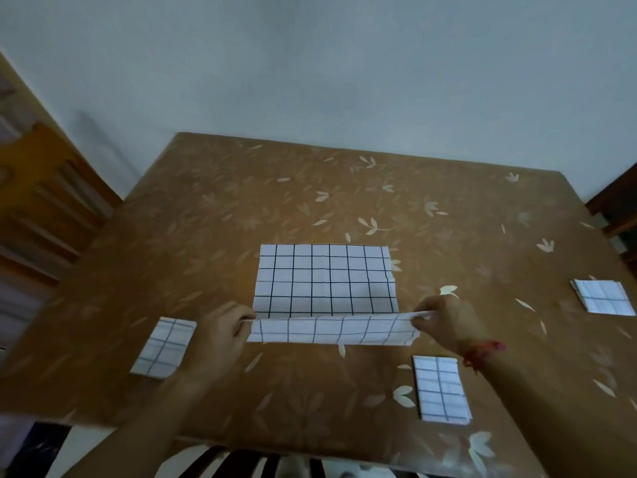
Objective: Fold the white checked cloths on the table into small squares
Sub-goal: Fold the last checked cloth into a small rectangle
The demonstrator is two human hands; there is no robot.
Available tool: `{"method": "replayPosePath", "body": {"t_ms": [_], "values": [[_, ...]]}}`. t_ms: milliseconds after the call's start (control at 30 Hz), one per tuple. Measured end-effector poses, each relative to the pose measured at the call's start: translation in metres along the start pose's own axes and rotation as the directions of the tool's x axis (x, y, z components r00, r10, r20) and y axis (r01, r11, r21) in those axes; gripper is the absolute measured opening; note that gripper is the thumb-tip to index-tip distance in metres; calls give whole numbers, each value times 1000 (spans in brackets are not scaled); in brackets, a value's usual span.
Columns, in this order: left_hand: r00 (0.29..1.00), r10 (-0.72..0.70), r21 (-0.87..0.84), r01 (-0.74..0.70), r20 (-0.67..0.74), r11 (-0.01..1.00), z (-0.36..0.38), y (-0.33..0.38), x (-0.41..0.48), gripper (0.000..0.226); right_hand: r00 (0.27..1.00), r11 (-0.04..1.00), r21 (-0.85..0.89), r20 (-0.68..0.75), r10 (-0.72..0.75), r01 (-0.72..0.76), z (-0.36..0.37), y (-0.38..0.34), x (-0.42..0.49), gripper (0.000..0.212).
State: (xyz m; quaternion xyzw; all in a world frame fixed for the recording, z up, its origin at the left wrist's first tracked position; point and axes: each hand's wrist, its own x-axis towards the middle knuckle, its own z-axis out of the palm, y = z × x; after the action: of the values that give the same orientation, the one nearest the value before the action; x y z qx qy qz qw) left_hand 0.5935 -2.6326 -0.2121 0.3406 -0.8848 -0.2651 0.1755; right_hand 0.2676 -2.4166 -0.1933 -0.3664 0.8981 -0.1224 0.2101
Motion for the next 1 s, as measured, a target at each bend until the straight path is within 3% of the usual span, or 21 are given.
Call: {"method": "replayPosePath", "body": {"t_ms": [67, 433, 700, 867, 1000], "values": [[1000, -17, -15, 17, -9, 1000, 0, -4, 1, 18, 1000, 999, 46, -24, -6, 7, 2, -3, 2, 17], [990, -108, 22, 110, -88, 994, 11, -21, 63, 11, 981, 904, 425, -144, 129, -56, 18, -25, 60, 11], [980, -161, 66, 170, -118, 983, 34, -45, 126, 11, 967, 881, 448, -116, 226, -152, 37, -27, 127, 8], [980, -160, 135, 176, -118, 975, 47, -54, 135, 30, 953, 890, 414, -138, 270, -192, 47, -28, 151, 13], [999, -26, 214, 32, -30, 976, 65, -47, 104, 41, 945, 893, 394, -147, 293, -216, 55, -27, 162, 11]]}}
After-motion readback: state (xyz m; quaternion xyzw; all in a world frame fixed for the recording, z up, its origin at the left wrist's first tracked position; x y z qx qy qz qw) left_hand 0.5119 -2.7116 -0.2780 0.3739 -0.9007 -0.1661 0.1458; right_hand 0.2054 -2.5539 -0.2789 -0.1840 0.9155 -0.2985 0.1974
